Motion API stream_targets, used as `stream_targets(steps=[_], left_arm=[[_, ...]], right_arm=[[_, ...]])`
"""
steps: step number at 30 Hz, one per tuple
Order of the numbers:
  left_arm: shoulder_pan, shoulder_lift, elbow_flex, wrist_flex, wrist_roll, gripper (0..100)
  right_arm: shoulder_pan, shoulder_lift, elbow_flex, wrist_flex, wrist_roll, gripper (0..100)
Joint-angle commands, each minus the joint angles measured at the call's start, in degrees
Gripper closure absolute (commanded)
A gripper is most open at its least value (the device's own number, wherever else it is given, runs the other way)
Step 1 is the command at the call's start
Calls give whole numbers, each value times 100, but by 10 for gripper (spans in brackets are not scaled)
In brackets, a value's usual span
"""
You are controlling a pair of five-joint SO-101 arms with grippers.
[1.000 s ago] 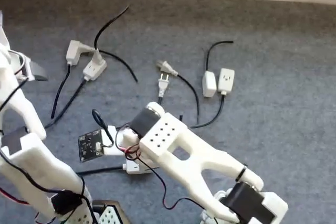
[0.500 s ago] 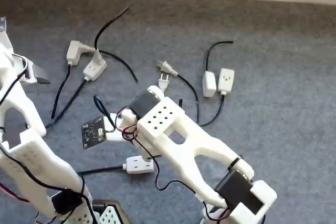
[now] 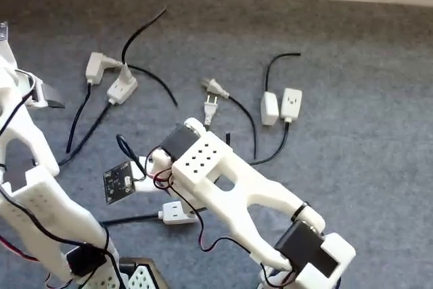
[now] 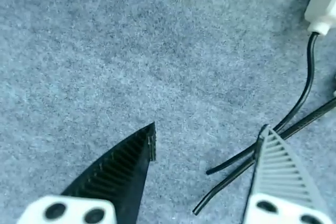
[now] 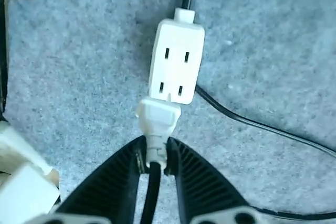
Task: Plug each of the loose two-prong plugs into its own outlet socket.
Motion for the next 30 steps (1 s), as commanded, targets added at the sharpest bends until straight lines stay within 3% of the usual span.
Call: stream_targets(steps=[1,12,18,23,30], left_arm=[[-48,-66,-224,-70,-18,691],[-207,-57,-224,-88,-62,691],[-233,-40,-224,-158,-114,691],[-224,-22,-207,-158,-114,691],[-145,-75,-198,-105,-343,691]], right_arm=[[-57,-40,-22,-13,62,991],[-40,576,-84,-400,62,991],[-22,576,-391,84,273,991],[409,576,-488,110,229,991],[1279,251,171,-1481,-1749,991]])
